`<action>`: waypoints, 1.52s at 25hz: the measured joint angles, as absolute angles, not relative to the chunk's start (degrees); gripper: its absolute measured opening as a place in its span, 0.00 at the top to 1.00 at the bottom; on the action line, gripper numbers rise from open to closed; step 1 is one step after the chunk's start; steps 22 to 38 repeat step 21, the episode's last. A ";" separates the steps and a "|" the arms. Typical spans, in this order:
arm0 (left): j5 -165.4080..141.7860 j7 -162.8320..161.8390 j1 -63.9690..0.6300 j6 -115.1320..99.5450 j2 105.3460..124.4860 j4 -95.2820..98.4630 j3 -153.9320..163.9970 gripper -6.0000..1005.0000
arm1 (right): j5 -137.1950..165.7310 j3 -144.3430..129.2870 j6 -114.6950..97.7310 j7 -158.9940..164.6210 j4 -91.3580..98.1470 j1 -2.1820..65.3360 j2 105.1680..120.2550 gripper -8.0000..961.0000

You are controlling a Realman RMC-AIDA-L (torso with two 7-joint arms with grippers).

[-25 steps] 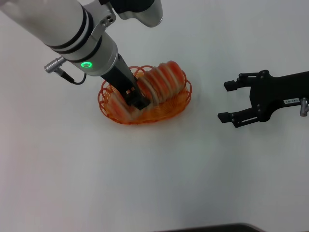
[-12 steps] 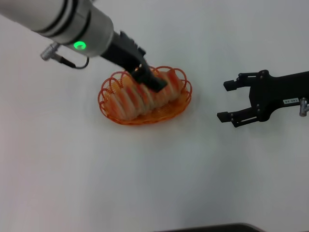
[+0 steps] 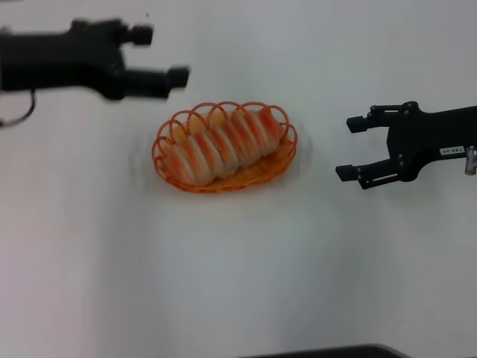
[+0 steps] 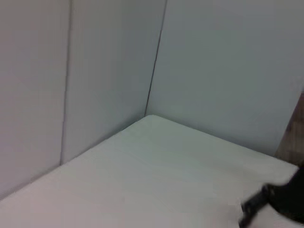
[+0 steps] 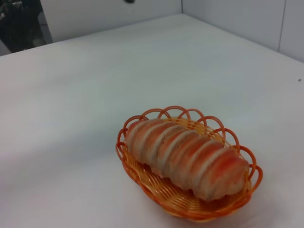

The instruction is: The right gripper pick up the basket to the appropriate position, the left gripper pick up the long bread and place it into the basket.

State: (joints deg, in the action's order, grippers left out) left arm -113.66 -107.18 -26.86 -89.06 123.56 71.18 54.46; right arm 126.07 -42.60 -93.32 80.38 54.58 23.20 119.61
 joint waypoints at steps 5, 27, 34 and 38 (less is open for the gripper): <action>-114.09 -96.94 -21.85 -90.94 122.01 61.28 51.02 0.06 | 126.04 -42.55 -93.10 79.64 54.45 23.20 119.53 0.03; -120.11 -84.53 -20.09 -84.66 120.27 45.87 48.60 0.06 | 126.07 -42.93 -91.97 78.84 54.39 23.02 119.53 0.03; -120.11 -84.53 -20.09 -84.66 120.27 45.87 48.60 0.06 | 126.07 -42.93 -91.97 78.84 54.39 23.02 119.53 0.03; -120.11 -84.53 -20.09 -84.66 120.27 45.87 48.60 0.06 | 126.07 -42.93 -91.97 78.84 54.39 23.02 119.53 0.03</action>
